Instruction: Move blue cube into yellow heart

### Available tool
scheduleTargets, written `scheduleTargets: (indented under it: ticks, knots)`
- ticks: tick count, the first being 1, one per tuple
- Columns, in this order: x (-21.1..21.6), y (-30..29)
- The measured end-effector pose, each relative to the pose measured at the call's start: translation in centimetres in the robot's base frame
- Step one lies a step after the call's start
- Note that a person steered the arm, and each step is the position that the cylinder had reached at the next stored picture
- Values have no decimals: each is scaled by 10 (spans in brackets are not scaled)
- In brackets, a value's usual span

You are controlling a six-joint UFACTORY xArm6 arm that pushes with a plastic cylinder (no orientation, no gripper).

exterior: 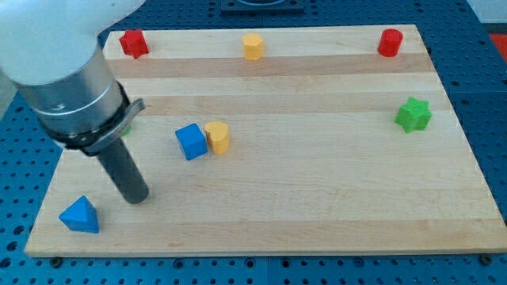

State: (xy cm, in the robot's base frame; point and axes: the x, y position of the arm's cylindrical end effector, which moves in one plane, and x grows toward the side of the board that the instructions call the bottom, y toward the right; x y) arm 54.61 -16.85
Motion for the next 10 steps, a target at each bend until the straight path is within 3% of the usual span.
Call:
scheduleTargets:
  ticks: [10]
  knots:
    - [-108, 27]
